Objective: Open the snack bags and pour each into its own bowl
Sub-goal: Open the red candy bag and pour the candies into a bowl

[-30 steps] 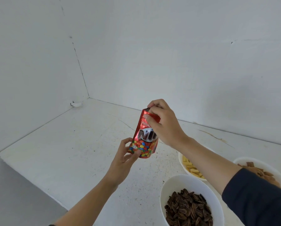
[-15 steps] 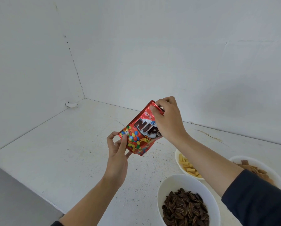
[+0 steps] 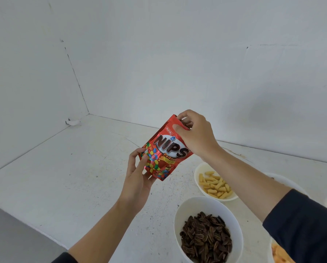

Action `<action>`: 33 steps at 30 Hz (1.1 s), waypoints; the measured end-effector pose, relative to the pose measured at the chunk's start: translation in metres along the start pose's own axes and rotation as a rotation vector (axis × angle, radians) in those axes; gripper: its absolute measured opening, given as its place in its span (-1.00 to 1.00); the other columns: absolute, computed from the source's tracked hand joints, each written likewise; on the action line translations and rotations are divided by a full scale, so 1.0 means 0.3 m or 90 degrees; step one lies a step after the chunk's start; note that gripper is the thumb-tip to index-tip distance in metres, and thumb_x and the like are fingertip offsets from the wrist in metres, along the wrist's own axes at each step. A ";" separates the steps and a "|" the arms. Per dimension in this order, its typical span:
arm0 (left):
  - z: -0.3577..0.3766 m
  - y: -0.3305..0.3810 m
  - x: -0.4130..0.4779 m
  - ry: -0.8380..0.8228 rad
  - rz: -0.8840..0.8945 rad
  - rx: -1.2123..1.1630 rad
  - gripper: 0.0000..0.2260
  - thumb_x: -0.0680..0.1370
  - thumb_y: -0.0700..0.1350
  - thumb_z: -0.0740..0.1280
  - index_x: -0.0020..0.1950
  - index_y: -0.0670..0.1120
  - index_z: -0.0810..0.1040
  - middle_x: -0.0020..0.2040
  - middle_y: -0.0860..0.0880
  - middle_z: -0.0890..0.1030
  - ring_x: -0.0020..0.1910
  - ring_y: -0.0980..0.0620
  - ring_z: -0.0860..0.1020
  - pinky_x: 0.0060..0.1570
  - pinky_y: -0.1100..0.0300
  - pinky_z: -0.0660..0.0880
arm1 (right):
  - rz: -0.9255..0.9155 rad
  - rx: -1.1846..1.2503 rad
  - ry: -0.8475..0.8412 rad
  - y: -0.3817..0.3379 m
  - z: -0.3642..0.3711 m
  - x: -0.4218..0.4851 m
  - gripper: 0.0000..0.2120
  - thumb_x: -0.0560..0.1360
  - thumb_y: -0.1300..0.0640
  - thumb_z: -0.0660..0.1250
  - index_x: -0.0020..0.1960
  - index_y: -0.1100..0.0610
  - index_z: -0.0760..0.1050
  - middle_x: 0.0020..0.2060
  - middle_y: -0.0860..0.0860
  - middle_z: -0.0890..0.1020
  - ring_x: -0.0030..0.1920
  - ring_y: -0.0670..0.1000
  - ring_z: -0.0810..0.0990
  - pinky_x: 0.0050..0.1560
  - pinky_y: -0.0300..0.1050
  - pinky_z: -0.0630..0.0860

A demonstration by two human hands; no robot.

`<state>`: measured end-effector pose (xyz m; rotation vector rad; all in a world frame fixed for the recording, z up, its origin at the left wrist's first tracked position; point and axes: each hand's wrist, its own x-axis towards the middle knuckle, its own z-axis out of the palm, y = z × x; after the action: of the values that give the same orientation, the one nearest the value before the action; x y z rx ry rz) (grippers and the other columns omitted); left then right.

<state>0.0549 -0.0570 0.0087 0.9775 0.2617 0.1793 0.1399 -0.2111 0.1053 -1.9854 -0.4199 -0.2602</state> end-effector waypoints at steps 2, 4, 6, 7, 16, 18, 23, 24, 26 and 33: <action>0.002 0.012 0.003 -0.010 -0.021 0.006 -0.79 0.67 -0.08 0.26 0.29 0.11 0.50 0.28 -0.08 0.58 0.23 -0.12 0.61 -0.01 -0.07 0.67 | -0.048 0.009 -0.033 0.002 -0.029 -0.011 -0.75 0.55 0.18 0.37 0.17 -0.05 0.45 -0.17 -0.05 0.70 -0.11 -0.15 0.64 -0.20 -0.41 0.51; 0.009 0.025 0.005 -0.032 -0.032 0.025 -0.80 0.67 -0.07 0.26 0.26 0.13 0.52 0.28 -0.06 0.57 0.24 -0.15 0.60 0.05 -0.18 0.65 | -0.075 0.015 -0.070 0.006 -0.061 -0.020 -0.69 0.53 0.19 0.40 0.19 -0.10 0.47 -0.16 -0.05 0.71 -0.04 -0.12 0.64 -0.08 -0.32 0.55; 0.026 0.039 0.006 -0.058 -0.025 0.046 -0.82 0.66 -0.06 0.27 0.22 0.13 0.55 0.30 -0.06 0.56 0.26 -0.16 0.59 0.10 -0.23 0.62 | -0.065 0.028 -0.098 0.011 -0.099 -0.024 -0.74 0.51 0.18 0.44 0.14 -0.08 0.57 -0.10 -0.11 0.70 -0.01 -0.16 0.64 -0.06 -0.26 0.61; 0.035 0.044 0.009 -0.068 -0.018 0.057 -0.82 0.65 -0.05 0.27 0.22 0.12 0.55 0.30 -0.06 0.55 0.26 -0.16 0.59 0.12 -0.25 0.61 | -0.057 0.030 -0.110 0.012 -0.120 -0.025 -0.78 0.50 0.19 0.46 0.10 -0.06 0.61 -0.06 -0.14 0.69 0.00 -0.21 0.64 -0.06 -0.25 0.63; 0.255 0.049 0.060 -0.173 0.014 0.128 -0.85 0.66 -0.10 0.28 0.18 0.06 0.58 0.25 -0.02 0.61 0.22 -0.10 0.60 0.09 -0.19 0.64 | 0.014 0.098 -0.050 0.055 -0.377 -0.051 -0.87 0.47 0.26 0.49 -0.02 0.09 0.65 -0.10 -0.05 0.74 -0.08 -0.09 0.70 -0.03 -0.12 0.65; 0.327 0.029 0.058 -0.192 0.019 0.149 -0.85 0.66 -0.10 0.28 0.17 0.06 0.59 0.25 0.00 0.61 0.22 -0.09 0.61 0.08 -0.19 0.64 | 0.035 0.118 -0.025 0.082 -0.450 -0.076 -0.87 0.47 0.28 0.49 -0.03 0.10 0.65 -0.10 -0.01 0.74 -0.07 -0.03 0.71 0.01 0.02 0.67; 0.519 -0.063 0.022 -0.258 0.018 0.197 -0.85 0.66 -0.11 0.28 0.21 0.03 0.57 0.24 0.03 0.63 0.23 -0.08 0.61 0.11 -0.23 0.63 | 0.096 0.159 0.015 0.176 -0.661 -0.149 -0.83 0.45 0.31 0.50 -0.07 0.07 0.64 -0.07 0.08 0.74 -0.01 0.12 0.72 0.04 0.23 0.66; 0.560 -0.089 0.011 -0.267 0.013 0.202 -0.85 0.66 -0.11 0.29 0.21 0.03 0.57 0.22 0.05 0.64 0.21 -0.06 0.62 0.10 -0.21 0.64 | 0.104 0.162 0.023 0.197 -0.707 -0.165 -0.83 0.45 0.31 0.50 -0.07 0.07 0.64 -0.07 0.09 0.73 -0.01 0.13 0.72 0.03 0.23 0.66; 0.639 -0.139 -0.013 -0.279 0.003 0.209 -0.84 0.66 -0.12 0.29 0.20 0.03 0.58 0.18 0.07 0.66 0.19 -0.05 0.63 0.08 -0.19 0.65 | 0.114 0.165 0.035 0.240 -0.795 -0.195 -0.84 0.46 0.31 0.50 -0.07 0.07 0.63 -0.07 0.08 0.73 -0.01 0.13 0.72 0.01 0.21 0.67; 0.864 -0.345 -0.119 -0.272 -0.009 0.238 -0.85 0.66 -0.14 0.28 0.21 0.00 0.57 0.29 -0.06 0.59 0.25 -0.14 0.60 0.05 -0.19 0.64 | 0.142 0.185 0.037 0.411 -1.061 -0.312 -0.85 0.46 0.31 0.49 -0.07 0.09 0.62 -0.07 0.08 0.73 -0.03 0.10 0.73 -0.05 0.05 0.67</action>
<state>0.1015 -0.3287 0.0648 1.3554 -0.0954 -0.0983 0.1048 -0.5632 0.1076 -1.7175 -0.1837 -0.1076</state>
